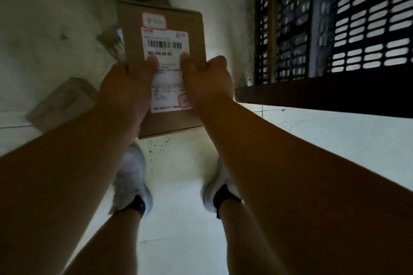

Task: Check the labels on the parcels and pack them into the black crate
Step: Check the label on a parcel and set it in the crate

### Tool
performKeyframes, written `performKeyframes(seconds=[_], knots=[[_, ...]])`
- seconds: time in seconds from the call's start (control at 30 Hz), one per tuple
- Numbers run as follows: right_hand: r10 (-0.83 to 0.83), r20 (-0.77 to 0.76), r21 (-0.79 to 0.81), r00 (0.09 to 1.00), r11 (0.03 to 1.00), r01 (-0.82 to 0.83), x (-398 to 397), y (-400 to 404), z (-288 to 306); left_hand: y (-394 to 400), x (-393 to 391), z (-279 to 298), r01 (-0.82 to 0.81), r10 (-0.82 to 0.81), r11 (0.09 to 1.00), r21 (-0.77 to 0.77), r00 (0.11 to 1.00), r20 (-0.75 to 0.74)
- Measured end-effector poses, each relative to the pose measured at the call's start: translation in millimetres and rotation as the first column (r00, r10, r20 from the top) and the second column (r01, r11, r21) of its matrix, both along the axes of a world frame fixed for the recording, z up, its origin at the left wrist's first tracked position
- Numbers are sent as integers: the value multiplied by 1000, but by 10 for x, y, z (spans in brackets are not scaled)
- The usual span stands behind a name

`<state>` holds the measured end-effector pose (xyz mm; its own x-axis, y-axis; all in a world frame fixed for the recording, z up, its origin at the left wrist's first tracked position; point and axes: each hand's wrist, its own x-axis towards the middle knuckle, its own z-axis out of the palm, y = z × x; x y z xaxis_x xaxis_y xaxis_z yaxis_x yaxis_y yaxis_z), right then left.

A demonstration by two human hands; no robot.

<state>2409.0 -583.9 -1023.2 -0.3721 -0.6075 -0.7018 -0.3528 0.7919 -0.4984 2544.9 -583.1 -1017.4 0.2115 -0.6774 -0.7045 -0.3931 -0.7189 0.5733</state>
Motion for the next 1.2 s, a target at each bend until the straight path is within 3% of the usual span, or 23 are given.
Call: performKeyframes(seconds=[0.17, 0.33, 0.5, 0.73, 0.97, 1.1, 1.2], knots=[[42, 104, -192, 994, 981, -21, 537, -259, 1983, -165, 515, 1943, -219, 182, 958, -188, 964, -195], [54, 121, -364, 991, 931, -6, 1020, -430, 4145, -251, 974, 4044, -222, 165, 879, -421, 972, -169], [114, 153, -560, 982, 829, -9, 1420, -375, 5643, -156, 1393, 5533, -233, 194, 768, -596, 972, -131], [329, 141, -708, 934, 693, -137, 1321, -125, 6558, 303, 1277, 6348, -310, 288, 639, -704, 945, -155], [565, 157, -783, 810, 571, -247, 876, 184, 6800, 977, 694, 6712, -387, 436, 529, -755, 888, -150], [712, 63, -816, 699, 440, -375, 664, 462, 6841, 1494, 264, 6722, -548, 625, 386, -742, 747, -226], [830, -8, -800, 557, 329, -502, 653, 919, 6857, 2125, 7, 6699, -640, 771, 285, -713, 596, -227]])
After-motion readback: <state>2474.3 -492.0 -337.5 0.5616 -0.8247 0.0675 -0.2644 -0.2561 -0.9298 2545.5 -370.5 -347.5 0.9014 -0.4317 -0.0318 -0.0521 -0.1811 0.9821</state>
